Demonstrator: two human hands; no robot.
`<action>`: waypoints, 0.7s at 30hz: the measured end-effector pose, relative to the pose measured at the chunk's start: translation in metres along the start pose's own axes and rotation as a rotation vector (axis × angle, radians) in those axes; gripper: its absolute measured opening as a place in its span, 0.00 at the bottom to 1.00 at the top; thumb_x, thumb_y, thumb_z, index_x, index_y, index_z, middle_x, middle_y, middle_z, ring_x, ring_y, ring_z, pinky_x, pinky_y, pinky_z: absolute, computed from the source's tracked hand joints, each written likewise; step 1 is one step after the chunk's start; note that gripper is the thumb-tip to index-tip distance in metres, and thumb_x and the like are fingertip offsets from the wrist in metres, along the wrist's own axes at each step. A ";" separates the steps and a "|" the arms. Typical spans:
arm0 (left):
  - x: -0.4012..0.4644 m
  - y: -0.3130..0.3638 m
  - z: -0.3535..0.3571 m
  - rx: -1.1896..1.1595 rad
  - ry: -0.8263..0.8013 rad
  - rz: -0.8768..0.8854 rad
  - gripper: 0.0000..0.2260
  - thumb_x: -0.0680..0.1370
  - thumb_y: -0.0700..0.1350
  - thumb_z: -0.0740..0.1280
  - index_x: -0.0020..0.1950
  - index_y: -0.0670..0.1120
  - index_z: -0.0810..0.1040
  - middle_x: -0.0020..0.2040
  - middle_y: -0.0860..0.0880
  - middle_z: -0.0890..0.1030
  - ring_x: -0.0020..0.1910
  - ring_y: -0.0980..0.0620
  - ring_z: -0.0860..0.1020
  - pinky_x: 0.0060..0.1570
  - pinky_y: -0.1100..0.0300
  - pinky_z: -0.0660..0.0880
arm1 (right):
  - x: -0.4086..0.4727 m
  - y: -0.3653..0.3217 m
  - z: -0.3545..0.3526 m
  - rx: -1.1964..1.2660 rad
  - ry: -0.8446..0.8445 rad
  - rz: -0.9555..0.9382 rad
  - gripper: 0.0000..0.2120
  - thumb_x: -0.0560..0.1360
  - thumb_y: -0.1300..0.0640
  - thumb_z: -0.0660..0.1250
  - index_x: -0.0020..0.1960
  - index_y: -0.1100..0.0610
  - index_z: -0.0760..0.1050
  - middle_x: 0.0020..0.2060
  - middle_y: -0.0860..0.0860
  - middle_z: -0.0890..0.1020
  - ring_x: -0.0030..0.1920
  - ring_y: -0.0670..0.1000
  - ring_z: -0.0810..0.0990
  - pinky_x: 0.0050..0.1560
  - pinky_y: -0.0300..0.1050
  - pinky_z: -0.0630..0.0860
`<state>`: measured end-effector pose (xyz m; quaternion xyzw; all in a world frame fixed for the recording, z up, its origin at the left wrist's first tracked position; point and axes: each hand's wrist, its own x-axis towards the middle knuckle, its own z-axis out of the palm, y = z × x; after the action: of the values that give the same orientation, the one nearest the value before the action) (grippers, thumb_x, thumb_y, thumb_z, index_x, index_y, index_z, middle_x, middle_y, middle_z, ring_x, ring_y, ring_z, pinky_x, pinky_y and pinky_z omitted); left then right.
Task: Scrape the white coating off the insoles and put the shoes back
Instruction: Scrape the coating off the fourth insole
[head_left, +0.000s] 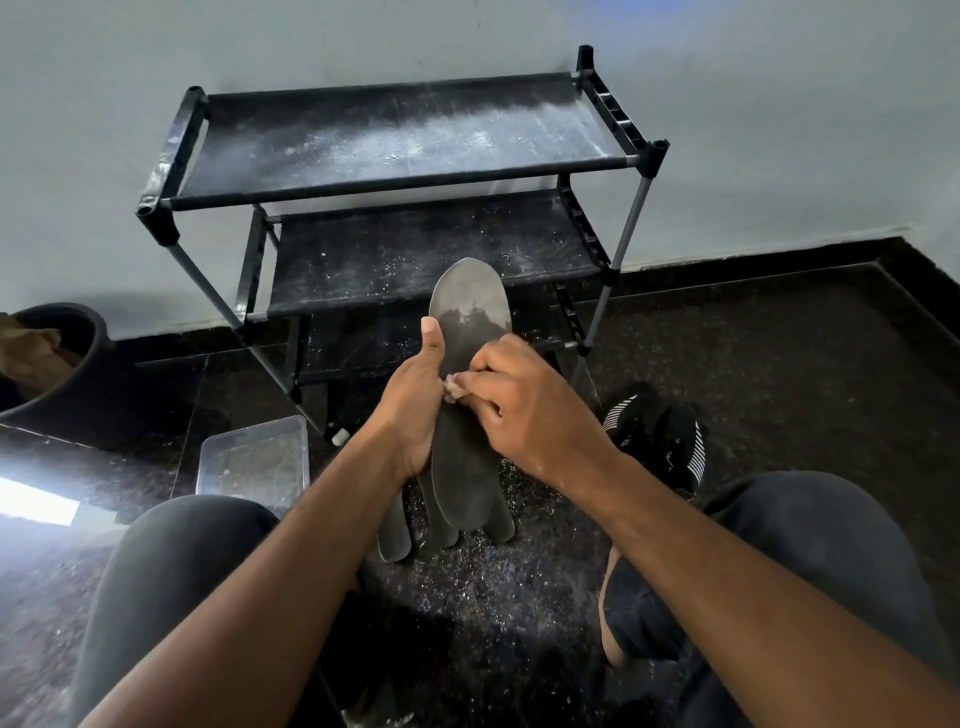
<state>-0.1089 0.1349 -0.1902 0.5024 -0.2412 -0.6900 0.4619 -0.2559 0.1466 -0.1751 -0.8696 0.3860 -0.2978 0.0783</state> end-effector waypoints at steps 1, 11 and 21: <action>0.000 -0.001 0.000 -0.004 -0.018 -0.010 0.32 0.84 0.65 0.54 0.69 0.40 0.79 0.65 0.39 0.82 0.63 0.43 0.82 0.64 0.48 0.79 | 0.001 0.003 -0.002 -0.008 0.023 0.026 0.04 0.76 0.63 0.71 0.48 0.63 0.83 0.41 0.53 0.77 0.46 0.51 0.74 0.51 0.43 0.75; 0.000 -0.001 0.000 0.031 -0.065 -0.002 0.31 0.84 0.64 0.56 0.66 0.40 0.81 0.60 0.39 0.84 0.58 0.44 0.84 0.59 0.49 0.79 | 0.002 0.006 -0.006 -0.066 0.078 0.056 0.07 0.77 0.62 0.69 0.52 0.62 0.84 0.44 0.52 0.79 0.47 0.52 0.74 0.49 0.47 0.77; 0.005 0.010 -0.009 -0.107 -0.164 -0.064 0.38 0.83 0.69 0.50 0.74 0.38 0.73 0.71 0.39 0.78 0.70 0.44 0.78 0.68 0.50 0.76 | -0.004 -0.002 0.002 -0.038 -0.013 -0.024 0.07 0.77 0.58 0.68 0.46 0.61 0.83 0.40 0.51 0.78 0.46 0.52 0.73 0.52 0.51 0.75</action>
<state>-0.0970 0.1273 -0.1875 0.4262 -0.2249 -0.7551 0.4445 -0.2552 0.1508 -0.1774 -0.8773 0.3808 -0.2857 0.0606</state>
